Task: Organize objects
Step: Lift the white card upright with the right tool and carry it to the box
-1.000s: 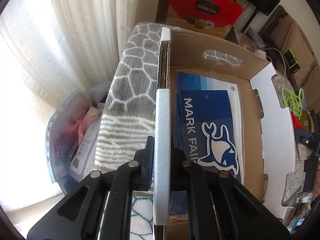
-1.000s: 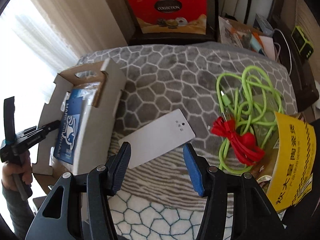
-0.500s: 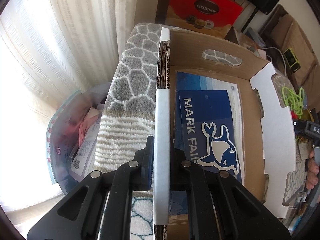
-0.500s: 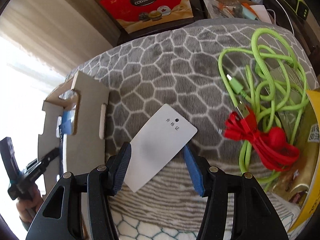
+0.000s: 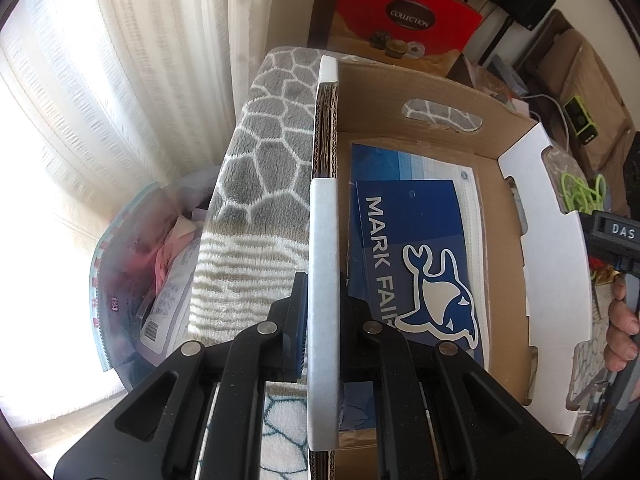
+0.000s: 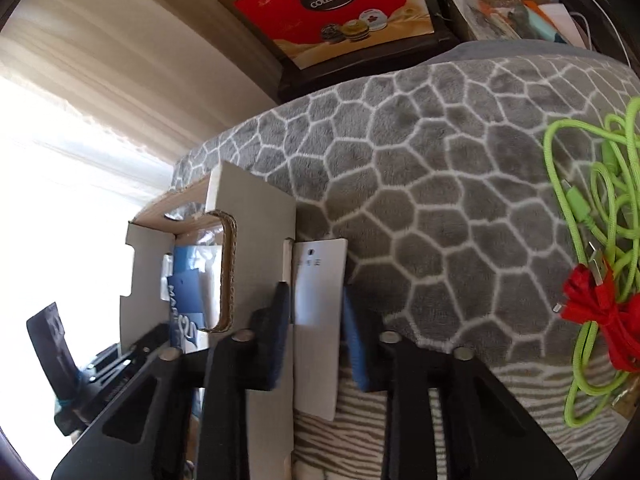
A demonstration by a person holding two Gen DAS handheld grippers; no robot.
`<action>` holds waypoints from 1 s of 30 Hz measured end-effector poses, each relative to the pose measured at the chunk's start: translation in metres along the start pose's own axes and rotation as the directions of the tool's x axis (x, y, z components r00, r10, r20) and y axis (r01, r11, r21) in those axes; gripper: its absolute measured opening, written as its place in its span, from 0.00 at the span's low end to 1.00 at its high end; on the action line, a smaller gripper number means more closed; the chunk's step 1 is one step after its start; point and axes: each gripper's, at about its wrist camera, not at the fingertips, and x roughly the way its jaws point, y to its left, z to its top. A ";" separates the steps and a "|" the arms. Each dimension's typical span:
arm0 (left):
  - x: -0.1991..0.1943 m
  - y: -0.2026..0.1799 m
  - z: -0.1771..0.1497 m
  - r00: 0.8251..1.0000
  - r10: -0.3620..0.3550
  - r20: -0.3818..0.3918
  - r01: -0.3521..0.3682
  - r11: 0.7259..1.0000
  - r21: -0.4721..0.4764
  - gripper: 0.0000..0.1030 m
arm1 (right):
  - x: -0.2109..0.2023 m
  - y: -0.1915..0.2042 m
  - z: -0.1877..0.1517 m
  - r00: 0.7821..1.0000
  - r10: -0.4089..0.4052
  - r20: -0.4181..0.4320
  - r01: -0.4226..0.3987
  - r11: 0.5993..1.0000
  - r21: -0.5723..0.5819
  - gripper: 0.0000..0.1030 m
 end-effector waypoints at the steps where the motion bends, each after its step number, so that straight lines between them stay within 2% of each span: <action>1: 0.000 0.000 0.000 1.000 -0.002 0.001 0.002 1.000 0.001 0.10 | 0.004 0.001 0.002 1.000 0.004 -0.008 -0.004 1.000 -0.003 0.15; 3: 0.000 0.001 -0.001 1.000 0.003 0.004 -0.003 1.000 0.006 0.10 | 0.005 0.003 0.001 1.000 0.023 -0.010 -0.023 1.000 -0.003 0.12; 7: -0.001 -0.001 -0.002 0.999 0.042 0.014 -0.042 0.999 0.031 0.10 | 0.003 0.010 -0.002 0.999 -0.030 0.011 0.031 0.998 -0.058 0.03; 9: -0.002 0.004 -0.003 0.999 0.036 0.013 -0.037 0.999 0.019 0.10 | -0.001 0.013 -0.005 0.998 -0.058 0.031 0.061 0.994 -0.087 0.02; 14: -0.003 0.018 -0.001 0.999 0.033 0.012 -0.033 0.999 -0.011 0.10 | -0.016 0.014 -0.005 0.998 -0.028 0.052 0.034 0.993 -0.115 0.00; 19: -0.002 0.019 0.001 0.999 0.041 0.011 -0.041 0.999 -0.008 0.10 | -0.038 0.029 -0.002 0.994 -0.072 0.083 0.087 0.979 -0.186 0.00; 21: -0.002 0.017 0.001 0.999 0.048 0.012 -0.048 0.999 -0.005 0.10 | -0.039 0.034 0.001 0.992 -0.093 0.080 0.108 0.972 -0.210 0.00; 23: -0.002 0.016 0.002 0.999 0.049 0.012 -0.049 0.999 -0.004 0.10 | -0.037 0.046 0.001 0.979 -0.180 0.094 0.199 0.943 -0.268 0.00; 25: -0.001 0.017 0.002 0.999 0.042 0.011 -0.042 0.999 -0.007 0.10 | -0.031 0.055 -0.003 0.969 -0.228 0.090 0.245 0.917 -0.314 0.00; 30: -0.002 0.018 0.002 0.999 0.040 0.010 -0.040 0.999 -0.010 0.10 | -0.009 0.061 -0.010 0.974 -0.223 0.046 0.226 0.917 -0.328 0.00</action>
